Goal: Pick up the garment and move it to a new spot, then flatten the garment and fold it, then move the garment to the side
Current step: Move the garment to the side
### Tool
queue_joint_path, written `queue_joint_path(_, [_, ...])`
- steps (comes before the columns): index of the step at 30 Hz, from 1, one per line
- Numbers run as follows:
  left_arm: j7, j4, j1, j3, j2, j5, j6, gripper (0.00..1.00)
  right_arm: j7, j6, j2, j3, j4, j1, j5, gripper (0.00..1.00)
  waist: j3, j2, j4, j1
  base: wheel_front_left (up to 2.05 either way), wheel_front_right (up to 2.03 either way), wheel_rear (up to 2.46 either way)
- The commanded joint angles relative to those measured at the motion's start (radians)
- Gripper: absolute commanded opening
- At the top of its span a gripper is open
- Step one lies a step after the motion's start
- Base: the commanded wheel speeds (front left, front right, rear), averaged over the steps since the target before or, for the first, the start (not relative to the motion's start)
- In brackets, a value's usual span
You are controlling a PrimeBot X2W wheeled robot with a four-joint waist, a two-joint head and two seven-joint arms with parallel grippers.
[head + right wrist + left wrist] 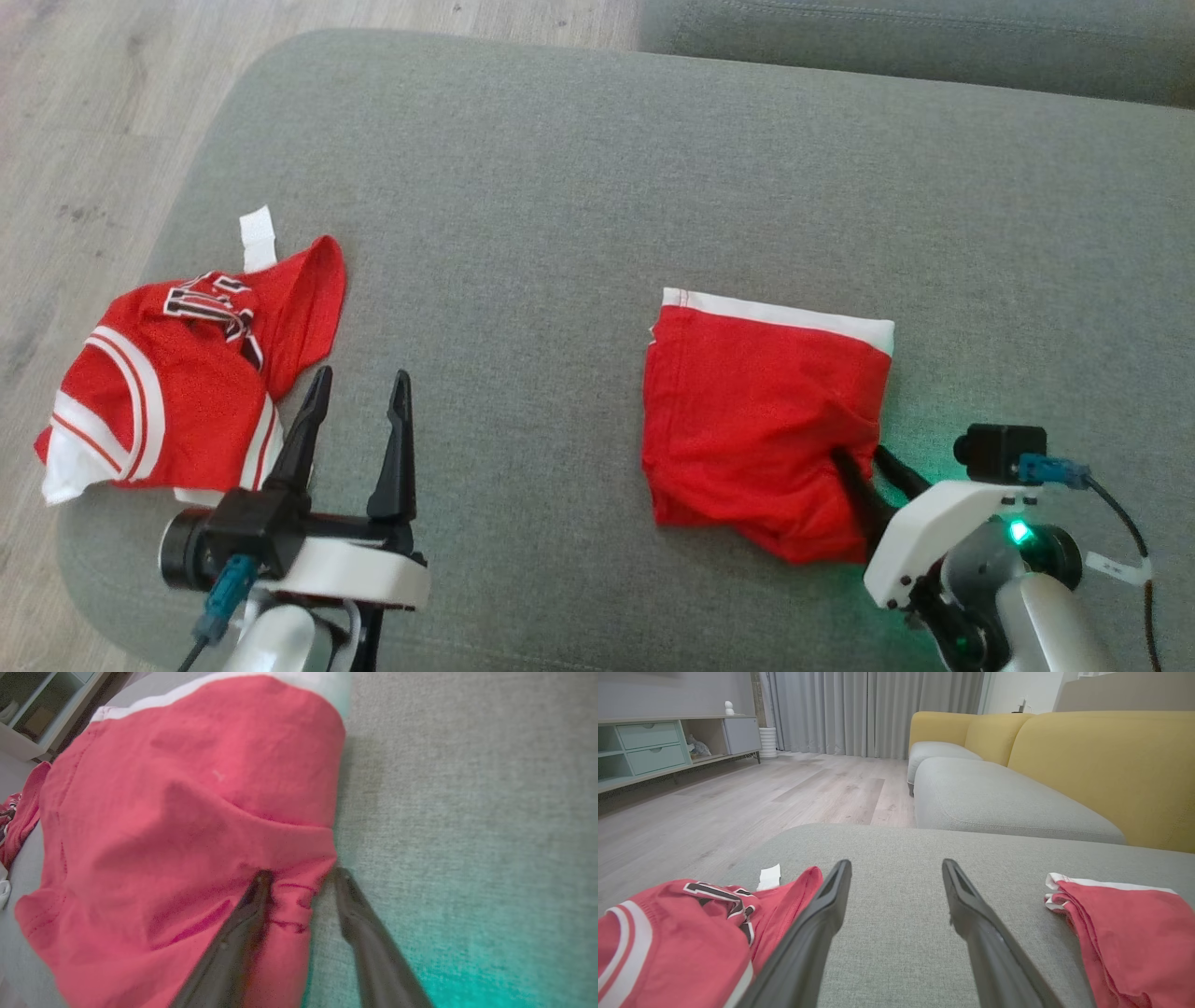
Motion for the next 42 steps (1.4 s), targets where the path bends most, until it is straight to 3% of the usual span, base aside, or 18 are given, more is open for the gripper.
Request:
queue_joint_path(1, [-0.012, -0.021, -0.048, 0.033, 0.006, -0.007, 0.002, 1.0, 0.016, -0.001, -0.003, 0.032, 0.0, -0.011, 0.0, 0.0, -0.001, 0.0, -0.004, -0.0001, 0.0, 0.0, 0.0])
queue_joint_path(10, [-0.022, -0.035, -0.033, 0.049, 0.015, -0.016, 0.015, 1.0, -0.002, -0.001, -0.04, 0.06, -0.095, -0.023, -0.06, 0.0, 0.009, 0.0, -0.118, -0.0001, 0.0, 0.0, 0.0])
queue_joint_path(17, [-0.023, -0.068, -0.046, 0.056, 0.033, -0.017, 0.014, 1.0, 0.001, -0.001, -0.125, 0.09, -0.141, -0.075, -0.062, 0.0, 0.05, 0.0, -0.302, -0.0001, 0.0, 0.0, 0.0])
queue_joint_path(24, [0.0, -0.103, -0.102, 0.035, 0.046, 0.0, -0.002, 1.0, -0.018, -0.001, -0.205, 0.067, -0.11, -0.176, -0.045, 0.0, 0.12, 0.0, -0.409, -0.0001, 0.0, 0.0, 0.0])
queue_joint_path(32, [0.028, -0.152, -0.205, -0.015, 0.05, 0.034, -0.038, 1.0, -0.058, -0.001, -0.353, -0.086, -0.008, -0.318, -0.074, 0.0, 0.25, 0.0, -0.406, -0.0001, 0.0, 0.0, 0.0])
queue_joint_path(37, [0.029, -0.164, -0.277, -0.049, 0.043, 0.055, -0.067, 1.0, -0.049, -0.001, -0.444, -0.274, 0.052, -0.357, -0.13, 0.0, 0.324, 0.0, -0.374, -0.0001, 0.0, 0.0, 0.0])
queue_joint_path(42, [0.02, -0.157, -0.338, -0.079, 0.032, 0.07, -0.095, 1.0, -0.055, -0.001, -0.472, -0.462, 0.082, -0.389, -0.219, 0.0, 0.379, 0.0, -0.346, -0.0001, 0.0, 0.0, 0.0])
